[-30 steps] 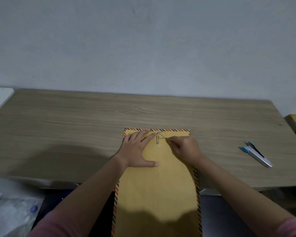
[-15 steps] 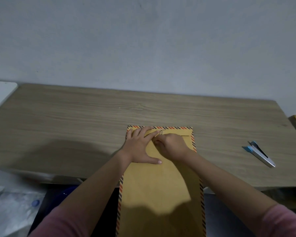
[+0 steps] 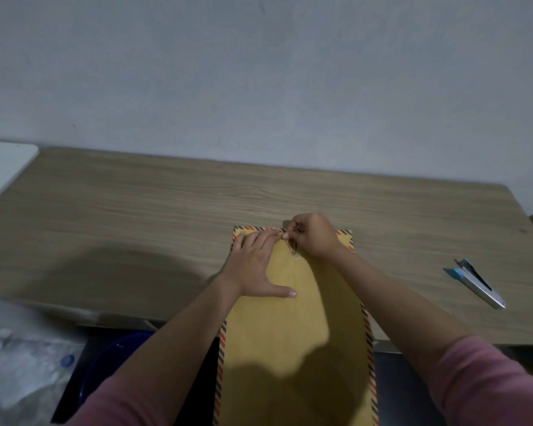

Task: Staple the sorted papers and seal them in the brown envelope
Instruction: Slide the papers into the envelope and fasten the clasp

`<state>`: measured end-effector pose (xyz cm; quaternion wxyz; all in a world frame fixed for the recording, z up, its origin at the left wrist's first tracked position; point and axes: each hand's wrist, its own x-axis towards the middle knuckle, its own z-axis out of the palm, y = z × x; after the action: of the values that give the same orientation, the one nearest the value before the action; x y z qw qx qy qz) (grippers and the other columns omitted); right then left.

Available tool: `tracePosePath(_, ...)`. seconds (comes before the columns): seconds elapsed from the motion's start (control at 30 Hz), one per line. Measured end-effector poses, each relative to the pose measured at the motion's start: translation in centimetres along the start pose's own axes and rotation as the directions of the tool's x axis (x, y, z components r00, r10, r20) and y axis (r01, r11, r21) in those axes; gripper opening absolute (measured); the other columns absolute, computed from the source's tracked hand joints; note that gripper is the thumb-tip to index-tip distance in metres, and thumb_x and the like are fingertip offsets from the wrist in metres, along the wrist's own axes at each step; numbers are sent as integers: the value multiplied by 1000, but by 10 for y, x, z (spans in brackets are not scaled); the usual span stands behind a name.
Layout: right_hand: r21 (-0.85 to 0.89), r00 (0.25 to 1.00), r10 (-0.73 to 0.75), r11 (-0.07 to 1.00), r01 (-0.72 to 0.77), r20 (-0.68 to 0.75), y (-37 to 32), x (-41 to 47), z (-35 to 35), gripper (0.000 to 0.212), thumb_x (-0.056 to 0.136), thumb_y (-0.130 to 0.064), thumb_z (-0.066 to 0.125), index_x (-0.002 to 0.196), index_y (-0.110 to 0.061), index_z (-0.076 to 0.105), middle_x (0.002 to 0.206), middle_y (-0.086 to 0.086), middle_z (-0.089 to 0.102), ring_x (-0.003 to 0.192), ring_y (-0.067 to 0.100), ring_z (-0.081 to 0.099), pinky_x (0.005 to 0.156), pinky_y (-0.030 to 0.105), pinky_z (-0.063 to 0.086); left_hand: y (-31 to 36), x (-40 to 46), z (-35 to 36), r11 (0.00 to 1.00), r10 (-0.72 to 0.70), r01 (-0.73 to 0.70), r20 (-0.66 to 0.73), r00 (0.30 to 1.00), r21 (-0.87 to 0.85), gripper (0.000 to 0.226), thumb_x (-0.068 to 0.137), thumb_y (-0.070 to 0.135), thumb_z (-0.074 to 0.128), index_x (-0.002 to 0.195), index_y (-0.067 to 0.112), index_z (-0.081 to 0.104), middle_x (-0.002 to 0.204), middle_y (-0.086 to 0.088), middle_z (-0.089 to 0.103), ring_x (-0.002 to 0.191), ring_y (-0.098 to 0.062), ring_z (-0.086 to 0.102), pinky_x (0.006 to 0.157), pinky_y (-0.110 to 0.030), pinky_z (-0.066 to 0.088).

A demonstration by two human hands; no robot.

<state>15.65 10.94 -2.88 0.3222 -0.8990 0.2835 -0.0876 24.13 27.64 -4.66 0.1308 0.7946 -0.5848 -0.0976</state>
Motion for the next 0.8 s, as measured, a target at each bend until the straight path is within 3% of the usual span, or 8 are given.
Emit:
tracePosePath(0.17, 86, 996, 76, 993, -80, 44, -2, 4, -5, 11, 70, -22, 80, 67, -15, 72, 57, -10, 61, 58, 7, 55, 60, 26, 41, 1, -1, -1, 1000, 4, -4, 13, 1000, 7, 121, 51, 91, 49, 146, 24, 18, 154, 11, 19, 141, -14, 16, 116, -49, 4)
tracePosePath(0.3, 110, 991, 114, 986, -122, 76, -4, 11, -9, 11, 68, -20, 82, 64, -17, 72, 67, 6, 69, 62, 11, 58, 61, 25, 42, 1, 0, -1, 1000, 1, -1, 17, 1000, 22, 121, 51, 91, 49, 147, 22, 19, 155, 10, 19, 141, -14, 17, 117, -50, 5)
tracePosePath(0.47, 112, 984, 143, 982, -155, 111, -4, 15, -11, 11, 69, -17, 81, 64, -15, 71, 53, -6, 60, 41, -3, 47, 50, 17, 37, 0, 0, 0, 1000, -3, 2, 19, 1000, 27, 122, 50, 93, 46, 146, 22, 20, 154, 10, 20, 140, -14, 18, 117, -51, 7)
tracePosePath(0.57, 108, 986, 153, 981, -160, 74, -2, 13, -12, 10, 71, -15, 79, 70, -7, 73, 56, -1, 60, 47, 0, 47, 45, 9, 34, 1, 0, 0, 1000, -8, 7, 9, 1000, 29, 121, 50, 93, 46, 146, 23, 21, 153, 10, 21, 140, -14, 19, 117, -51, 8)
tracePosePath(0.8, 125, 985, 175, 977, -174, 3, 2, 9, -14, 12, 69, -17, 81, 71, -8, 73, 55, -14, 56, 54, -3, 49, 46, 7, 35, 1, 0, 1, 1000, -13, 13, 1, 1000, 24, 121, 50, 92, 47, 146, 22, 21, 154, 10, 21, 140, -14, 18, 117, -50, 7)
